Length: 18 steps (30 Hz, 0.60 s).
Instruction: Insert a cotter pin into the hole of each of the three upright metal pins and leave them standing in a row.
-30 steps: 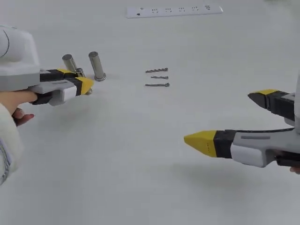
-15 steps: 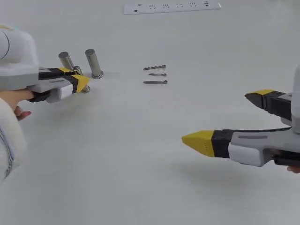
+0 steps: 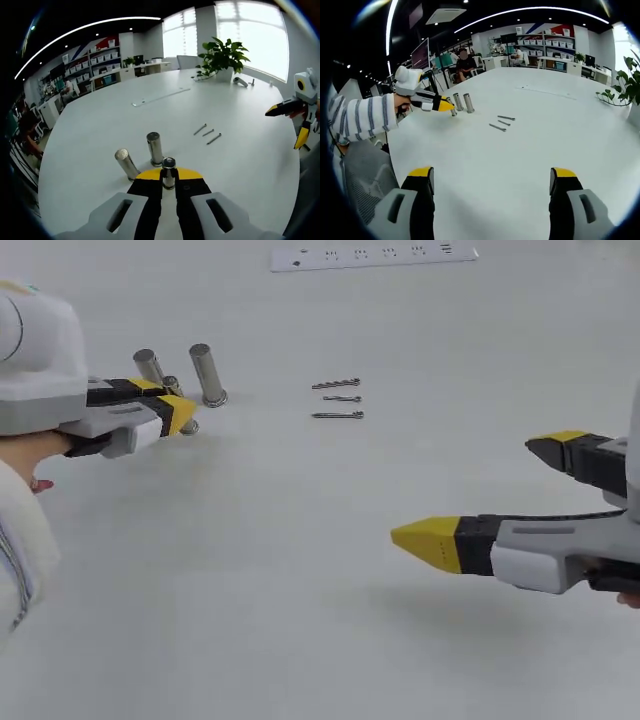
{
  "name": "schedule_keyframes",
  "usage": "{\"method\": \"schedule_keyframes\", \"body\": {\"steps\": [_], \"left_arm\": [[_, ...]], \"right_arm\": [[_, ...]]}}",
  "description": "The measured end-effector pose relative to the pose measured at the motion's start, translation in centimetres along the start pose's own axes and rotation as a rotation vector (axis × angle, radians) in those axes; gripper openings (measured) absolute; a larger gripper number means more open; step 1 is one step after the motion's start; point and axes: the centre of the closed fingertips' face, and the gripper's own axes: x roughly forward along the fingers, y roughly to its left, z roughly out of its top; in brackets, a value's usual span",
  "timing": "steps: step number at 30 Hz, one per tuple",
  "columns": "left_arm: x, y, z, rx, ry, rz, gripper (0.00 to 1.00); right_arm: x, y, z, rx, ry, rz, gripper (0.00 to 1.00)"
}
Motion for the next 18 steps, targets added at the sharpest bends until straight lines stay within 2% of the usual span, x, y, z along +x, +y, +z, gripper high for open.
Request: {"method": "schedule_keyframes", "body": {"steps": [3, 9, 14, 18], "left_arm": [[-0.5, -0.6, 0.3, 0.005, -0.007, -0.006, 0.05], [-1.8, -1.8, 0.7, -0.02, -0.015, -0.014, 0.05], [-2.9, -3.5, 0.1, -0.017, 0.011, -0.011, 0.05], [-3.5, -4.2, -0.3, -0.007, 0.027, -0.003, 0.05]], "right_arm": [[0.1, 0.3, 0.1, -0.005, -0.001, 0.006, 0.95], [0.1, 0.7, 0.1, -0.012, -0.003, 0.02, 0.95], [0.1, 0.8, 0.1, -0.014, -0.003, 0.024, 0.95], [0.2, 0.9, 0.0, -0.015, 0.004, 0.03, 0.95]]}}
